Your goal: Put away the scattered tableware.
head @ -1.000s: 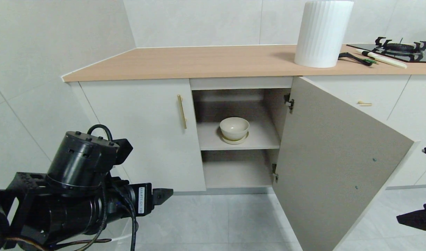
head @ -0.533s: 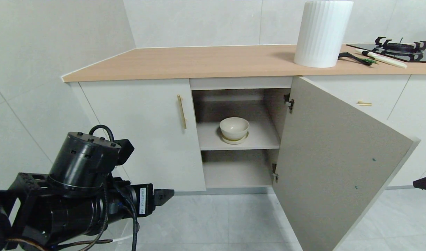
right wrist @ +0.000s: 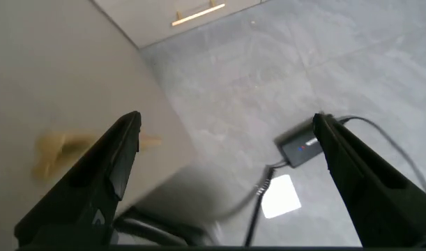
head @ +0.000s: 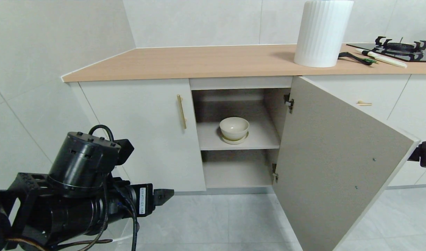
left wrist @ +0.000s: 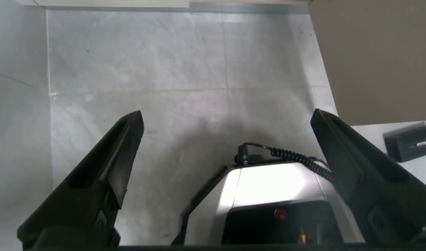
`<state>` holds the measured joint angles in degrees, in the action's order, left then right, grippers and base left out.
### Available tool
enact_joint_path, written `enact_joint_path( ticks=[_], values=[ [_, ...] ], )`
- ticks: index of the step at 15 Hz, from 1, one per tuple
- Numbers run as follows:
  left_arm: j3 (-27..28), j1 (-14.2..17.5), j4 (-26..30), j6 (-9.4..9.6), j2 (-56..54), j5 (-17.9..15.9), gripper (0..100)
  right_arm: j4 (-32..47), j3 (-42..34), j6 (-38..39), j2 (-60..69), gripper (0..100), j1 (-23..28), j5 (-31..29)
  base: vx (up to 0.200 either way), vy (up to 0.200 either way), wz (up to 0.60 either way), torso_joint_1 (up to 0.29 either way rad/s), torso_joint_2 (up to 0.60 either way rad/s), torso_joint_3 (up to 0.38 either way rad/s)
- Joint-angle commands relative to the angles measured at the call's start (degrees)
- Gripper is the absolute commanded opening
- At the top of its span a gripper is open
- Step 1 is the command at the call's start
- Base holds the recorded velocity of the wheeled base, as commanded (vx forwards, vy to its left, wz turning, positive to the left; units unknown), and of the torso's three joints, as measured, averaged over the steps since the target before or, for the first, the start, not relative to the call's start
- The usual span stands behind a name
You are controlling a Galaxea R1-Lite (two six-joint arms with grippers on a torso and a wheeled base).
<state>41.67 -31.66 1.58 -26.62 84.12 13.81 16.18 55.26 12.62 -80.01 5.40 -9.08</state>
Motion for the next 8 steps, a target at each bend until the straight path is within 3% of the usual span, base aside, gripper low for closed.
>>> enact_joint_path(
  ticks=[1,8],
  values=[
    [-0.01,-0.07,0.00,-0.01,0.00,-0.01,100,-0.36,-0.06,0.65,-1.82,100,-0.39,0.03,0.000,0.000,0.00,0.000,0.00,0.000],
    [-0.01,-0.25,0.00,-0.09,-0.09,-0.01,100,-0.36,-1.30,3.99,-1.29,100,-7.69,0.91,0.000,0.000,0.00,0.000,0.00,0.000]
  ],
)
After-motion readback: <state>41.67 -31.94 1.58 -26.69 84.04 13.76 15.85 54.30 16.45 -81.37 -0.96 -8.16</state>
